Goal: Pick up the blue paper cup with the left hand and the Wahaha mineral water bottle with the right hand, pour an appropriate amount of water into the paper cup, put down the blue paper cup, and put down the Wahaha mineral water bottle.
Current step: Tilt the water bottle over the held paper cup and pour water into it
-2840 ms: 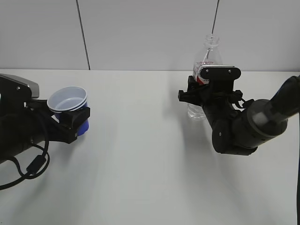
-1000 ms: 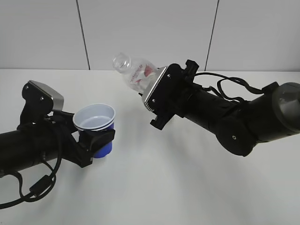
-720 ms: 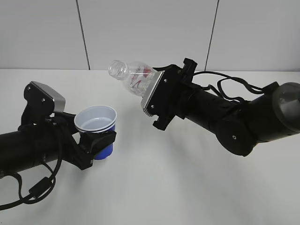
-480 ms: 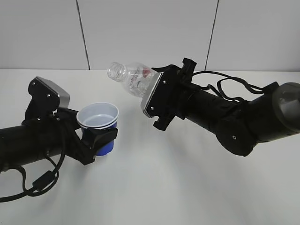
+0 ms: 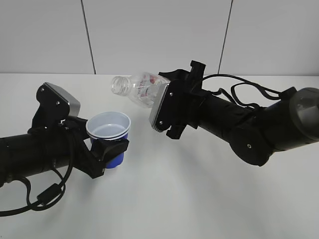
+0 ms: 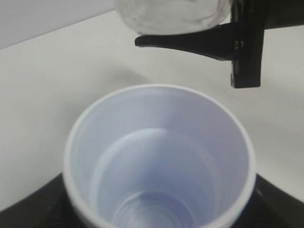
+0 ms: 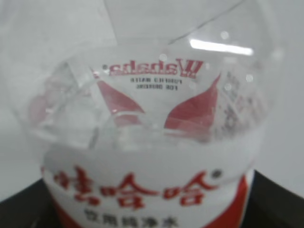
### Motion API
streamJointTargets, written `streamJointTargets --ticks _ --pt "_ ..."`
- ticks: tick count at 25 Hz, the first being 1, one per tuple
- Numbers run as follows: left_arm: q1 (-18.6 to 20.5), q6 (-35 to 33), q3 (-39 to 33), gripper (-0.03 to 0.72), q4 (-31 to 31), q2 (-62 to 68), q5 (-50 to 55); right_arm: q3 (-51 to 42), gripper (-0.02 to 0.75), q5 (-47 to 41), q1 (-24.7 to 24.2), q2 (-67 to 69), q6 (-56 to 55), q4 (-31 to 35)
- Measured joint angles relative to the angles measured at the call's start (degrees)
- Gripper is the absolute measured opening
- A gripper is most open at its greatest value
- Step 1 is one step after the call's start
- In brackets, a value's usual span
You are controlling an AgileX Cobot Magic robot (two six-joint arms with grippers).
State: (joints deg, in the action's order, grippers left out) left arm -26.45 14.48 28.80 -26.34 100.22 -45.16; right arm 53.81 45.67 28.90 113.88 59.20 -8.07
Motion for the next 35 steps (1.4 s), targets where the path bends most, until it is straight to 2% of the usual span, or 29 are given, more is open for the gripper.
streamJointTargets --ticks 22,35 --pt "0.0 0.0 0.0 0.55 0.0 0.0 0.41 0.0 0.495 0.0 0.0 0.0 13.23 -0.04" --pt "0.0 0.0 0.0 0.55 -2.8 0.0 2.2 0.0 0.495 0.98 0.0 0.0 19.1 0.18"
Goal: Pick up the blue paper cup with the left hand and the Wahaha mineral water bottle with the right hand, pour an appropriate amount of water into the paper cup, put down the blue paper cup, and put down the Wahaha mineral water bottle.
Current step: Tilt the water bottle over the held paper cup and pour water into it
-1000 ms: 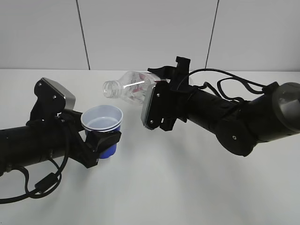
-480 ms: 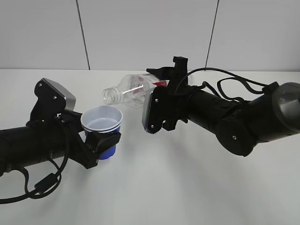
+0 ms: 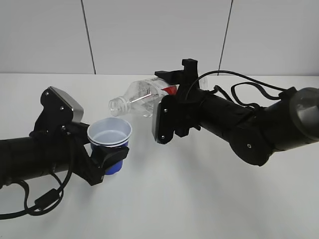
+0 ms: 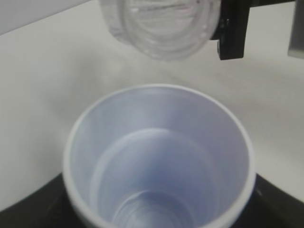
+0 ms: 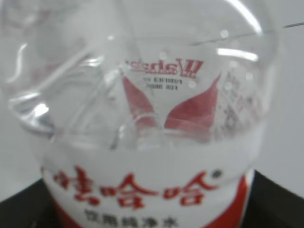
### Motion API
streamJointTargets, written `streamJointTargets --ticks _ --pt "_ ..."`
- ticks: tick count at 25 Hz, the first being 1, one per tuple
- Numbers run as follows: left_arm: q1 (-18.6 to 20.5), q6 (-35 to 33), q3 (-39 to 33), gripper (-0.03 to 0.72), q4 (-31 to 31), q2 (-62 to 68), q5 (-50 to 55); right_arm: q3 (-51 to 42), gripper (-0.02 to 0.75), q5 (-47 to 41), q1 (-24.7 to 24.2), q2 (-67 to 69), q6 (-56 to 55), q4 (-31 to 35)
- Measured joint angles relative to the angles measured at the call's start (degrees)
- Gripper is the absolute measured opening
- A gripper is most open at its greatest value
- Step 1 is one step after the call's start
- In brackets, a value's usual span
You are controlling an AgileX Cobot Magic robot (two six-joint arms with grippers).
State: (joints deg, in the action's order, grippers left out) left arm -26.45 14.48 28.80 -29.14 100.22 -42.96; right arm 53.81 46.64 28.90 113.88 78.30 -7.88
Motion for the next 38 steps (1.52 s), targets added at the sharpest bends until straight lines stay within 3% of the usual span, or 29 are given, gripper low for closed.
streamJointTargets --ticks 38 --pt "0.0 0.0 0.0 0.55 -1.19 0.0 0.13 0.0 0.494 1.2 0.0 0.0 11.1 0.69"
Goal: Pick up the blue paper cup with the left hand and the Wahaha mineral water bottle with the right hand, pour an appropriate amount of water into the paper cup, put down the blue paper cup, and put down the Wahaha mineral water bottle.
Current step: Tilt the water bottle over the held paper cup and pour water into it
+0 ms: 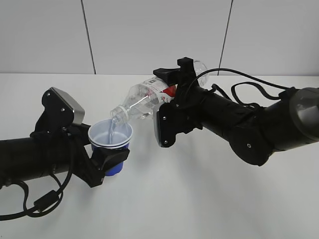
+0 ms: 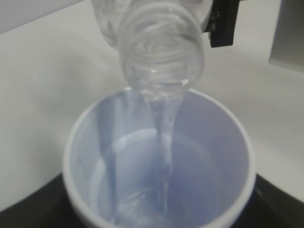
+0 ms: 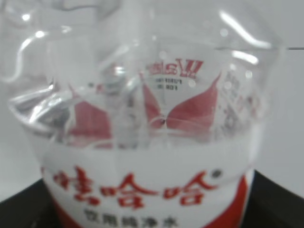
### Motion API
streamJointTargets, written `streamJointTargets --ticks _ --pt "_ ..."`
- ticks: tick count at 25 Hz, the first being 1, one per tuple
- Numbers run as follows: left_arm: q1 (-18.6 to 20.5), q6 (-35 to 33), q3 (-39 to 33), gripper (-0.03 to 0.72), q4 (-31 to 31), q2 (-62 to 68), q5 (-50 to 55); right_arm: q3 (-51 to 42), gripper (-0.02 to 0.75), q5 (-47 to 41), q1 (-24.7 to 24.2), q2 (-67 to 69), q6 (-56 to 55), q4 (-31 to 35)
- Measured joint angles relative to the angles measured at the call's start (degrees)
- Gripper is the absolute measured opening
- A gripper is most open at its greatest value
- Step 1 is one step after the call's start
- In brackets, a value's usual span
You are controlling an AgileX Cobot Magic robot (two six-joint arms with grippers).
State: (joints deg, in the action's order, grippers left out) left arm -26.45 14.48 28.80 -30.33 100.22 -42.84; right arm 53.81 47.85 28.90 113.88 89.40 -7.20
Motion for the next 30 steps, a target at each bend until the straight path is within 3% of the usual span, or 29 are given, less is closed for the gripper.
streamJointTargets --ticks 30 --pt "-0.06 0.0 0.0 0.55 -1.54 0.0 0.27 0.0 0.494 0.82 0.0 0.0 2.63 0.08"
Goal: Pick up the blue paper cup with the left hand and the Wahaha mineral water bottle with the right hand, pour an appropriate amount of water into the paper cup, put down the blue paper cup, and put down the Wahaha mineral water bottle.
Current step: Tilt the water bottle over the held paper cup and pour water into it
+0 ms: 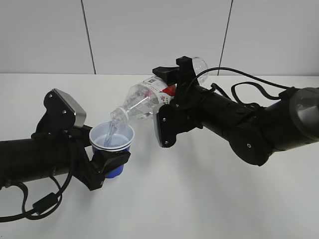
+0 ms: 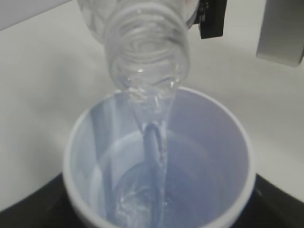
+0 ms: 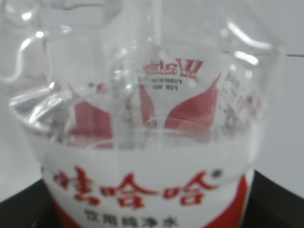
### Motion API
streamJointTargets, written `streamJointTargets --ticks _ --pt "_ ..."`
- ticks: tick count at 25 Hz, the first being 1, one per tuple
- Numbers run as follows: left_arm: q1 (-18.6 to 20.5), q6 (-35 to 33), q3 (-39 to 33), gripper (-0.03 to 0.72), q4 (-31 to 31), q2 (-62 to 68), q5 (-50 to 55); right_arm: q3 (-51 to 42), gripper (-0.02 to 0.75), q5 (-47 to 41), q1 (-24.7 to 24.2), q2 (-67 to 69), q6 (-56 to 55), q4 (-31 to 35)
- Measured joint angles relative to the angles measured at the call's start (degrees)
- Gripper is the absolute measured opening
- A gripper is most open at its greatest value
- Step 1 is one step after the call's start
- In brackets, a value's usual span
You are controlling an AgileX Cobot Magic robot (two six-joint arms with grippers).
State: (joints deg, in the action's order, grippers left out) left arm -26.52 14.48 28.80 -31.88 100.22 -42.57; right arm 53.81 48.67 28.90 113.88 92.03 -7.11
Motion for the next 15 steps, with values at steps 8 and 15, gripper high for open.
streamJointTargets --ticks 8,15 --pt "0.0 0.0 0.0 0.55 0.0 0.0 0.1 0.0 0.494 0.0 0.0 0.0 0.1 0.0" --pt "0.0 0.0 0.0 0.55 0.0 0.0 0.22 0.0 0.494 0.0 0.0 0.0 0.1 0.0"
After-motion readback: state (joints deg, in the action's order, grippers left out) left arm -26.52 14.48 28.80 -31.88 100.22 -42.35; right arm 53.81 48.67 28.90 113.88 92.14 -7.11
